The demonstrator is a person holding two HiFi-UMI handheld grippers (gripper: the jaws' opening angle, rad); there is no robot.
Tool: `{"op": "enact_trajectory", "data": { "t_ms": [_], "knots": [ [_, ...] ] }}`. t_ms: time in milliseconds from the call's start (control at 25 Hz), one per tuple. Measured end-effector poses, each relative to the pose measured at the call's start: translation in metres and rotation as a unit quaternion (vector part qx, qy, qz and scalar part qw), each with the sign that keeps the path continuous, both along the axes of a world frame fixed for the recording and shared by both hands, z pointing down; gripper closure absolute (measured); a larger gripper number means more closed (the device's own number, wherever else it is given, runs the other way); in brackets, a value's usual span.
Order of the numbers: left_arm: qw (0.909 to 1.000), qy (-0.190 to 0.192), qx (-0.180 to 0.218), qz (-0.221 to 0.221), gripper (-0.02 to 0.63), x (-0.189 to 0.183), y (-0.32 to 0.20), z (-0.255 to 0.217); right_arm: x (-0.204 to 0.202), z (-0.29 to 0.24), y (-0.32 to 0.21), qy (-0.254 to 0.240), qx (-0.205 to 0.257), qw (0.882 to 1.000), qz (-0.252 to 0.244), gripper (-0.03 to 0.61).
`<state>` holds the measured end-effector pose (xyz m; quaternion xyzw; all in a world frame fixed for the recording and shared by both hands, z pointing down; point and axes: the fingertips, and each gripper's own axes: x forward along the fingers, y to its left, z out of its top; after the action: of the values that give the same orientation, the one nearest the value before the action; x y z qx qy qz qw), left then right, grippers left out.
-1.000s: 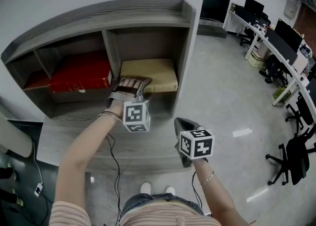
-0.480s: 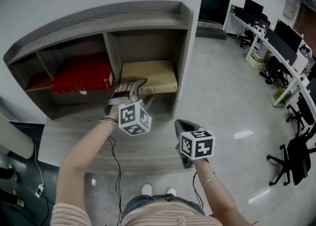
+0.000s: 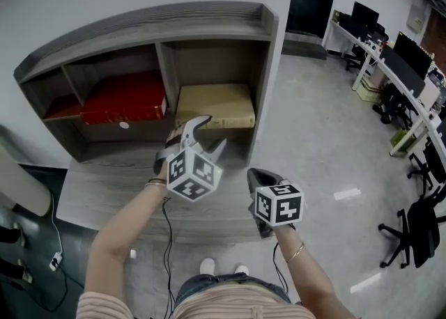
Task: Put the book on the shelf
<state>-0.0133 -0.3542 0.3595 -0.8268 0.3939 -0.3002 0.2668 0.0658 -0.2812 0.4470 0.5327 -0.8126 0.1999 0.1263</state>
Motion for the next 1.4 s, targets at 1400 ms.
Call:
{"op": "enact_trajectory", "data": {
  "t_ms": [1400],
  "knots": [
    [0.9244,0.297,-0.149,-0.187,0.601,-0.025,0.112,0.02,-0.007,-0.037,0.064,-0.019,0.071,0.995,-0.069,0.569]
  ]
}}
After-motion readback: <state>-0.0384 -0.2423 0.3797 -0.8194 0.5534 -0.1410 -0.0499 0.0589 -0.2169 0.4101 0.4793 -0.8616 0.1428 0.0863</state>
